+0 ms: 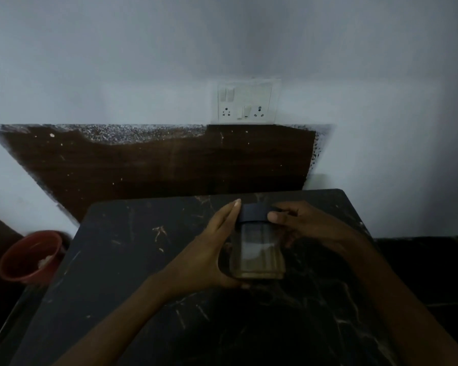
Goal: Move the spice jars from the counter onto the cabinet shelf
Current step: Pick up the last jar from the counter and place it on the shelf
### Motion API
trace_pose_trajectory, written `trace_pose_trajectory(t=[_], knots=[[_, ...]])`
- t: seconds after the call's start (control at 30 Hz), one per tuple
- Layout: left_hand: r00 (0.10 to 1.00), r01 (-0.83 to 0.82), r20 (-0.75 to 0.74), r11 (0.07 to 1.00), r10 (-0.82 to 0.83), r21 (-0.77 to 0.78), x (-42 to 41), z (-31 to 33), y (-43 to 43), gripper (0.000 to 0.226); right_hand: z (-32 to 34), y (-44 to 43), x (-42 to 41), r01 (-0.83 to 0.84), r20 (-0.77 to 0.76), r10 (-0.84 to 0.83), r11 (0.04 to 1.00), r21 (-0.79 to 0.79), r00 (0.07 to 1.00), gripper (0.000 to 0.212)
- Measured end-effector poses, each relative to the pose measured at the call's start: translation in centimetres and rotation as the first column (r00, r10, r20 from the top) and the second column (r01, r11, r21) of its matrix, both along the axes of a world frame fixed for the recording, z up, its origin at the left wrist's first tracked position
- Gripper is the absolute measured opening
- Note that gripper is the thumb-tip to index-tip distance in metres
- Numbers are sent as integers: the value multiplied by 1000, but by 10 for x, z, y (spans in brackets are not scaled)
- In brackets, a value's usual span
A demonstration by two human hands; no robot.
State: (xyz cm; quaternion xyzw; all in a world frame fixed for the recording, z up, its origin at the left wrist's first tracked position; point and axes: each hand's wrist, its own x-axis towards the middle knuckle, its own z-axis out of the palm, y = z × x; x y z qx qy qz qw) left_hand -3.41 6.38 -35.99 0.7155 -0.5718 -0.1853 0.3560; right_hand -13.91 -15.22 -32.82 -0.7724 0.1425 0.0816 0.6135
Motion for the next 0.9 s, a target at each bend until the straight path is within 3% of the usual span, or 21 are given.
trace_pose_trajectory(t=[0.13, 0.23, 0.37, 0.47, 0.67, 0.9], knots=[[996, -55, 73, 997, 59, -47, -22, -4, 18, 122, -4, 24, -24, 10, 48, -14, 997, 76, 999, 36], [994, -71, 85, 996, 75, -52, -34, -5, 30, 121, -11, 34, -46, 10, 94, -17, 997, 72, 995, 59], [988, -89, 125, 995, 94, -48, -42, -5, 40, 121, -14, 46, -73, -158, 28, 162, 980, -118, 986, 110], [989, -84, 118, 995, 90, -51, -45, -5, 43, 121, -22, 58, -80, -191, -5, 201, 924, -332, 980, 133], [996, -80, 37, 996, 82, -48, -50, -6, 47, 127, -15, 69, -84, -67, 117, 121, 921, -383, 986, 127], [994, -75, 71, 996, 78, -47, -58, -1, 43, 126, -6, 81, -82, -91, 143, 182, 869, -487, 973, 124]])
